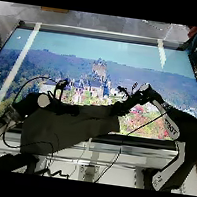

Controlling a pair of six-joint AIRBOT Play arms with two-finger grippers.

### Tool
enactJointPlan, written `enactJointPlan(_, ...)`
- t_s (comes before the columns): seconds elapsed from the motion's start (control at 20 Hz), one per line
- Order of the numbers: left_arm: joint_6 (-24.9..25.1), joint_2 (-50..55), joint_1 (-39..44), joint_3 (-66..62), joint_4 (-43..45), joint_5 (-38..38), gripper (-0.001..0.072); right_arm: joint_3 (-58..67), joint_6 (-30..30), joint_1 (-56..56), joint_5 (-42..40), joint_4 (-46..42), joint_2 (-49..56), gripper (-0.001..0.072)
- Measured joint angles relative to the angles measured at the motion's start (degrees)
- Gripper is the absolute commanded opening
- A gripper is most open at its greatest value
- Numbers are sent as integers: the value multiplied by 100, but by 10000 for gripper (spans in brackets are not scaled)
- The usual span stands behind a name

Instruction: Fold the clothes and pants, and hang the long-sleeved shirts on hangers.

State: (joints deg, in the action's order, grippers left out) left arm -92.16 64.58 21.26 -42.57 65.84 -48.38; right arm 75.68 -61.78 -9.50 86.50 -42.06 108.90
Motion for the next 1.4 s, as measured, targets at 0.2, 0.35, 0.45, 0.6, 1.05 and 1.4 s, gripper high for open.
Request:
enactJointPlan(0.2,131,-28,-142,-13,11,160,443,247,0,-409,-361,-4,-4,30)
enactJointPlan(0.35,485,-190,-184,-170,13,245,114,800,-68,-481,-463,-13,-11,30)
enactJointPlan(0.45,721,-391,-195,-358,17,273,29,1344,-297,-409,-492,-79,-31,30)
enactJointPlan(0.6,1202,-828,-201,-645,17,299,29,2249,-848,-96,-450,-356,-133,30)
enactJointPlan(1.05,2155,-2302,-201,-866,603,313,30,3897,-2245,2229,490,-1845,-1484,30)
enactJointPlan(1.4,2216,-2590,-201,-870,977,315,30,4013,-2824,4612,1545,-3532,-2608,30)
